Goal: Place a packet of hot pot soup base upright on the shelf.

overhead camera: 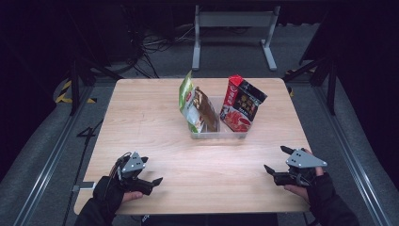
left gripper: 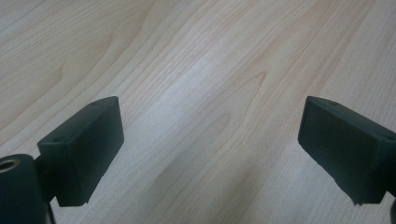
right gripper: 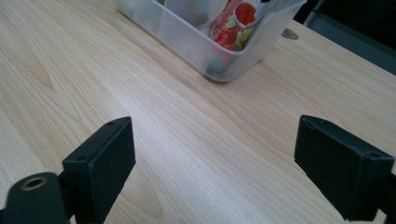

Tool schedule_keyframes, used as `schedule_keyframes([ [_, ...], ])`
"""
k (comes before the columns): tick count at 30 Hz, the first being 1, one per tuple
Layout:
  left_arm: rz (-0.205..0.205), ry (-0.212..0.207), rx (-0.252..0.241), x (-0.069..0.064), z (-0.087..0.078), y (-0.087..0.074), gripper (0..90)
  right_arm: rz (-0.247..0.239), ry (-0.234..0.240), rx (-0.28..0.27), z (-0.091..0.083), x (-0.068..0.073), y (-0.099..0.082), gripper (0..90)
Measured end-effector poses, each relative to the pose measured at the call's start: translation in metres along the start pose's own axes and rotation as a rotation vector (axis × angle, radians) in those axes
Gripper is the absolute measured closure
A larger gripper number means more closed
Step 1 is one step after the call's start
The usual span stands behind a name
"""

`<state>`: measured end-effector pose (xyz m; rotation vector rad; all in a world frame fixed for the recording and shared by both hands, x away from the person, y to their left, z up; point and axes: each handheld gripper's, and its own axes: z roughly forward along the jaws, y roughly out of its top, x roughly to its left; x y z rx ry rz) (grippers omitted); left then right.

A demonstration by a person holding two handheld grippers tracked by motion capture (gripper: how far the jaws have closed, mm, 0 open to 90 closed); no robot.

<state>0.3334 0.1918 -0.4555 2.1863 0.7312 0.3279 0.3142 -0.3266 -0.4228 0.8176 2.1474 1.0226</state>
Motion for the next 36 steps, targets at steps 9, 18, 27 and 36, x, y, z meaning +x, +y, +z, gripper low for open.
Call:
schedule_keyframes([
  [9, 0.002, -0.004, -0.001, 0.000, 0.001, 0.000, 7.8, 0.004, -0.021, 0.002, -0.004, 0.005, -0.015, 12.2],
  [18, -0.006, -0.013, -0.006, 0.002, 0.002, 0.000, 7.8, 0.079, -0.046, -0.036, -0.013, 0.003, -0.027, 12.7],
  [27, -0.008, -0.026, -0.014, 0.004, 0.004, 0.002, 7.6, 0.107, -0.055, -0.058, -0.021, 0.001, -0.032, 11.8],
  [36, -0.011, -0.026, -0.027, 0.001, 0.001, 0.004, 7.5, 0.104, -0.055, -0.061, -0.021, 0.003, -0.032, 11.6],
])
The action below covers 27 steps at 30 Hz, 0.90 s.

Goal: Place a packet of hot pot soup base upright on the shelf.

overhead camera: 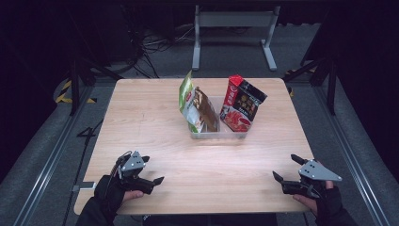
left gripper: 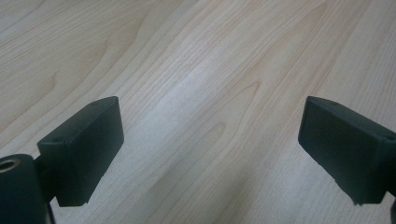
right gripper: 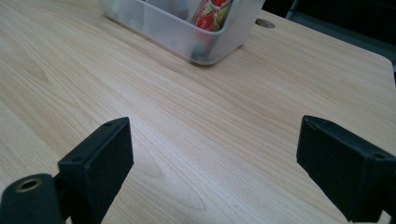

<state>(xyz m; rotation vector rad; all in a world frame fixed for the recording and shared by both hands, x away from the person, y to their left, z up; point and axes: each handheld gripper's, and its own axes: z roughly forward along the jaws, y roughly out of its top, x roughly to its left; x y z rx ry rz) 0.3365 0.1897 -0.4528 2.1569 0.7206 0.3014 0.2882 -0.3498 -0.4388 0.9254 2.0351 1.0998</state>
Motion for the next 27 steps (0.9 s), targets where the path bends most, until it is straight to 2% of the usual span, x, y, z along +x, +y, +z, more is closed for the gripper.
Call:
schedule_keyframes([
  [5, 0.019, 0.006, 0.003, -0.0019, -0.0005, 0.0008, 7.3, 0.015, 0.005, -0.001, -0.0014, 0.0005, -0.0011, 11.5],
  [10, 0.018, 0.004, -0.005, -0.0011, -0.0019, 0.0003, 7.2, -0.006, -0.012, 0.012, -0.0015, 0.0027, 0.0006, 11.4],
  [15, 0.023, -0.006, 0.005, -0.0023, 0.0019, 0.0027, 6.9, -0.026, 0.004, 0.047, 0.0015, 0.0068, -0.0027, 11.3],
  [27, 0.021, -0.001, 0.015, -0.0019, 0.0037, 0.0024, 6.8, -0.022, 0.010, 0.052, 0.0052, 0.0081, -0.0032, 10.9],
])
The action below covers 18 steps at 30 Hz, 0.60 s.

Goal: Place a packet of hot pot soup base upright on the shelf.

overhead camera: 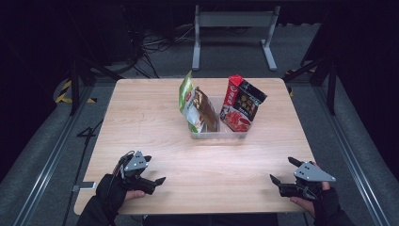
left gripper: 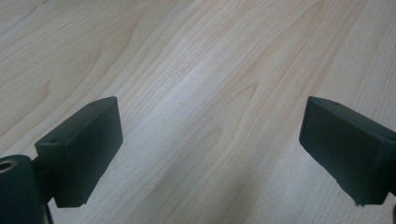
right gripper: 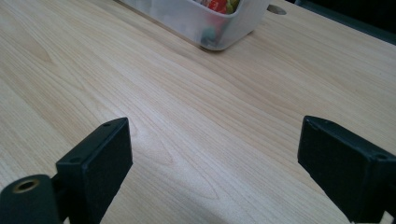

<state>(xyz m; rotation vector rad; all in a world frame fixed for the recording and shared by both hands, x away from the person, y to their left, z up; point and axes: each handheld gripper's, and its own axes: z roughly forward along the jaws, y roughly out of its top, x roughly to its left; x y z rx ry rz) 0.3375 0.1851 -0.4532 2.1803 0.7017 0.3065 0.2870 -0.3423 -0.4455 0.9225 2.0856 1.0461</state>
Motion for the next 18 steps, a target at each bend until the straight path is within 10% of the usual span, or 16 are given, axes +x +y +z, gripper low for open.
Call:
schedule_keyframes([
  [18, -0.003, -0.004, 0.001, 0.0011, 0.0018, 0.0012, 6.9, -0.008, 0.011, 0.008, 0.0019, 0.0029, 0.0006, 10.3],
])
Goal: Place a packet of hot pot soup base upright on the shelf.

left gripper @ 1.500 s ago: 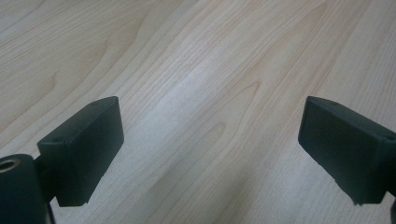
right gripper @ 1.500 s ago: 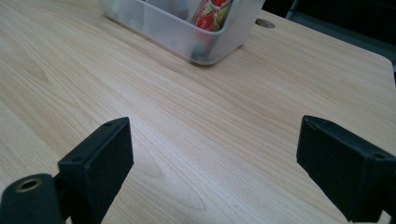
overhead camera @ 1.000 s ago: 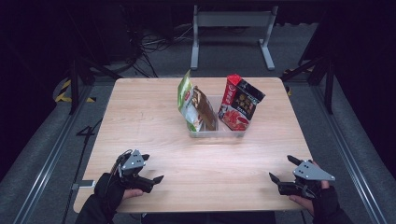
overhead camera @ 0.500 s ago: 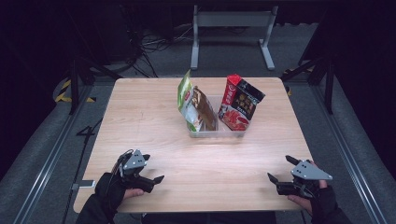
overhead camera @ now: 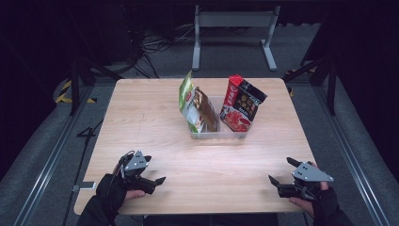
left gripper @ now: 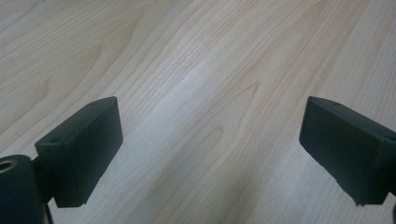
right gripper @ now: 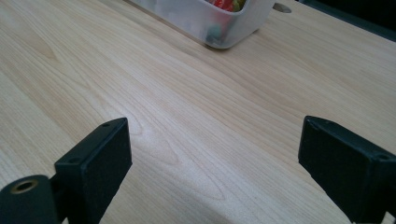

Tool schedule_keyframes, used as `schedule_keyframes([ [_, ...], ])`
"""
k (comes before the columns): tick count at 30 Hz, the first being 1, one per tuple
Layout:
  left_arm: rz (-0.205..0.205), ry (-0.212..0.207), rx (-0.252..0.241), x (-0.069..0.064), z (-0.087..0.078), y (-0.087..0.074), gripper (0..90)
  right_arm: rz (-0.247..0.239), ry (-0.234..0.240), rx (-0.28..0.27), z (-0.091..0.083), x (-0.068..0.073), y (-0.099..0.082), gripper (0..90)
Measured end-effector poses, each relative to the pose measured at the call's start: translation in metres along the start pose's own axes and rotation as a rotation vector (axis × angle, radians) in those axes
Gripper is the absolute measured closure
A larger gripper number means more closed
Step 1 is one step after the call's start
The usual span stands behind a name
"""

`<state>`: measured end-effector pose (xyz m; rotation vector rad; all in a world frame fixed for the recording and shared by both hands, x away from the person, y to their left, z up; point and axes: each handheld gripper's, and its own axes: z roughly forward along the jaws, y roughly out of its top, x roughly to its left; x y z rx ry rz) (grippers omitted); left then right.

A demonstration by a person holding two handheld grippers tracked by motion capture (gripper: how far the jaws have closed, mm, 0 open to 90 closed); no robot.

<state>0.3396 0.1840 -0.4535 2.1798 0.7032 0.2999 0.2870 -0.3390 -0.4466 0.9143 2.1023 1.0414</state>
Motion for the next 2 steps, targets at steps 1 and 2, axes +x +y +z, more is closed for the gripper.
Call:
schedule_keyframes([
  [1, 0.002, -0.001, 0.001, 0.0006, 0.0004, 0.0005, 6.9, 0.003, 0.003, 0.000, -0.0001, 0.0000, -0.0004, 10.2],
  [2, 0.002, -0.001, 0.001, 0.0006, 0.0004, 0.0005, 6.9, 0.005, 0.005, 0.000, -0.0001, 0.0000, -0.0008, 10.1],
])
